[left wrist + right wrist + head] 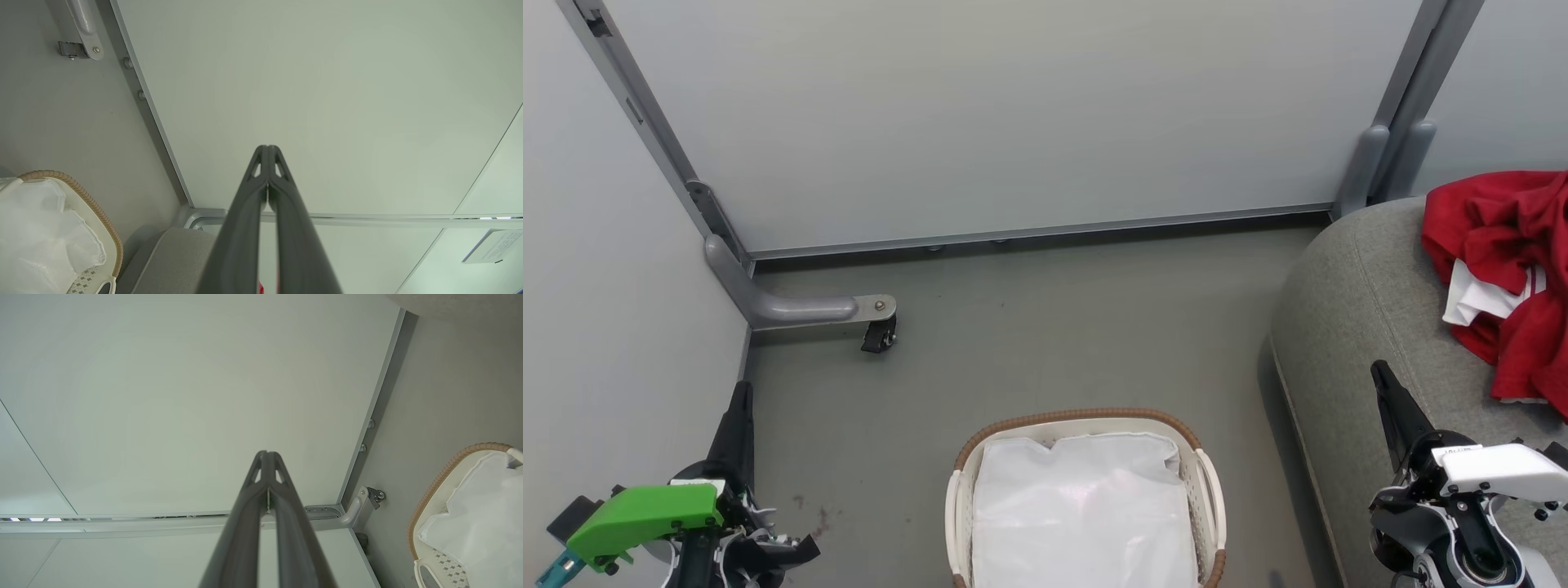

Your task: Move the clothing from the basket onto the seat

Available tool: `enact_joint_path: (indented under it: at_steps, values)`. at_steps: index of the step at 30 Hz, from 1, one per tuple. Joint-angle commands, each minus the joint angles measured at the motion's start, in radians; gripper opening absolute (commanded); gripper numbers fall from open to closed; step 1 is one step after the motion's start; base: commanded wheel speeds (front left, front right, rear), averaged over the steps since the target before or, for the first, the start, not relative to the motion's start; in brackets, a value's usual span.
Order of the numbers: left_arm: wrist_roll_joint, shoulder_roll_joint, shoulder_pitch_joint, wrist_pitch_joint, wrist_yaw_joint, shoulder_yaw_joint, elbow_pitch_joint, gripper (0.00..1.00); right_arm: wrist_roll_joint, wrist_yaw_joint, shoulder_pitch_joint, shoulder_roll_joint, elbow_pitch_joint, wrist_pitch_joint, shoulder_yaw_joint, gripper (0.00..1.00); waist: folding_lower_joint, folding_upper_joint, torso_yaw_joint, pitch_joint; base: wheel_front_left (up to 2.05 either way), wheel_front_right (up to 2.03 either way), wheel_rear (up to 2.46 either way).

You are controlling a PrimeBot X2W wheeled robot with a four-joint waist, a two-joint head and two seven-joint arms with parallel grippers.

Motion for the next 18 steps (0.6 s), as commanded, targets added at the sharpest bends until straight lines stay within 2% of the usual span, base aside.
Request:
enact_joint_path:
  at_steps: [1,18]
  values:
    - [0.003,0.002,-0.011,0.003,-0.005,0.003,-0.002,0.0,0.003,0.0,0.01,-0.006,-0.003,0.002,-0.002,0.0,0.0,0.0,0.0,0.0,0.0,0.0,0.0]
    - [0.004,0.001,-0.011,0.004,-0.005,0.004,-0.002,0.0,0.003,0.0,0.01,-0.006,-0.003,0.002,-0.002,0.0,0.0,0.0,0.0,0.0,0.0,0.0,0.0]
